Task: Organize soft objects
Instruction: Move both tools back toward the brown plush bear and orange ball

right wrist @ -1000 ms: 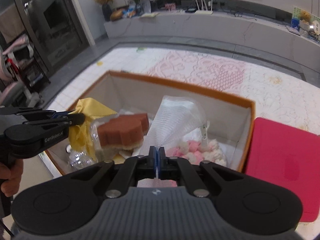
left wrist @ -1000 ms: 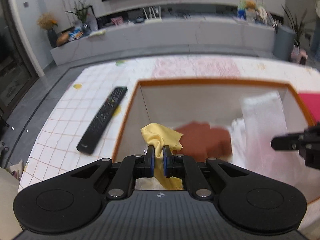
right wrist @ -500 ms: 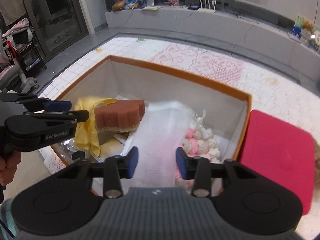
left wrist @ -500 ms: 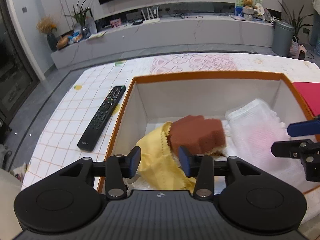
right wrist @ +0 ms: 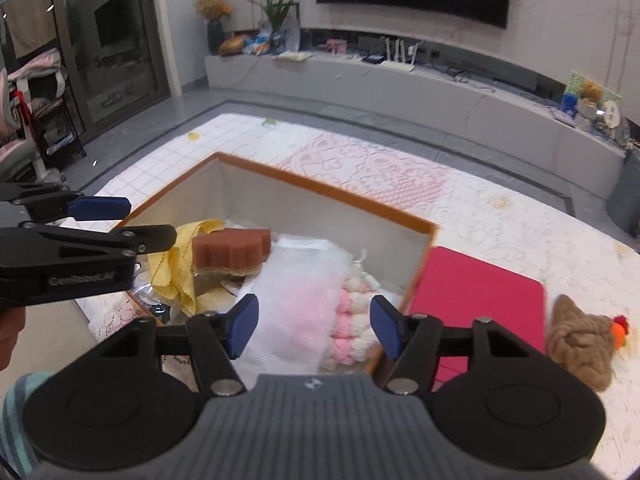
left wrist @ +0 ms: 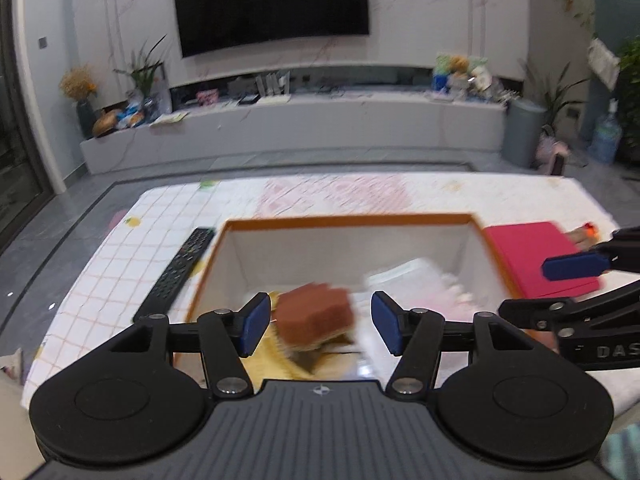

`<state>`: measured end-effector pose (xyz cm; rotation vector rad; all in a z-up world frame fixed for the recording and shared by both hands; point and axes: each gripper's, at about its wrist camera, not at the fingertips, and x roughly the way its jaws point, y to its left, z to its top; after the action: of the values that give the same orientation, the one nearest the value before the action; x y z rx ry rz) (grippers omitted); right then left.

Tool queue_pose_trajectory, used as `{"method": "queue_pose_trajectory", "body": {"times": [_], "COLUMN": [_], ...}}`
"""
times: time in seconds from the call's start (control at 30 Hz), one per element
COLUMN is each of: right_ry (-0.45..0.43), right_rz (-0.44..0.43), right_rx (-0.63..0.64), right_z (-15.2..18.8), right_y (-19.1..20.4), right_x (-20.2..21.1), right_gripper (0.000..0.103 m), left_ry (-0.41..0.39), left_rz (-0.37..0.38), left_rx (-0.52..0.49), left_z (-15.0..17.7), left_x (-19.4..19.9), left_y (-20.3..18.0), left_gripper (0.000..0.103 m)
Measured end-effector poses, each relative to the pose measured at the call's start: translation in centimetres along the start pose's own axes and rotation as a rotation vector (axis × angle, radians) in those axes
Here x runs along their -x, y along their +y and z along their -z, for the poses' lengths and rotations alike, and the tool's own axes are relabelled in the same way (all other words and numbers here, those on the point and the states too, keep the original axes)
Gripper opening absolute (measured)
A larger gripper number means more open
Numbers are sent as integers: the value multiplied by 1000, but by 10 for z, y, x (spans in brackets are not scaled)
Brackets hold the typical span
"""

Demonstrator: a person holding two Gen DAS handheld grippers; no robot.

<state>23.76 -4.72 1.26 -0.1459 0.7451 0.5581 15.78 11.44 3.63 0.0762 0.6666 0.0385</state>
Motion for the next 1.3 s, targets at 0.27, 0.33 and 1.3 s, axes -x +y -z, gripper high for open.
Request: {"method": "queue_pose_trajectory", "body": {"times": [0.27, 0.33, 1.3], "right_ry": [-22, -25, 45], "right_rz": [62, 83, 379], "right_rx": [-92, -117, -370], "right_z": [36, 45, 153], "right_y": [-44, -57, -235], "right_x": [46, 57, 97], "right_gripper": [63, 63, 68], "left_ry": [-54, -48, 36], "left_rz": [146, 182, 420], "left_rx": [8, 6, -202], "left_z": [-2, -1, 12], "left_x": [20, 19, -38], "left_y": [-52, -67, -255], "left_gripper": [68, 68, 66]}}
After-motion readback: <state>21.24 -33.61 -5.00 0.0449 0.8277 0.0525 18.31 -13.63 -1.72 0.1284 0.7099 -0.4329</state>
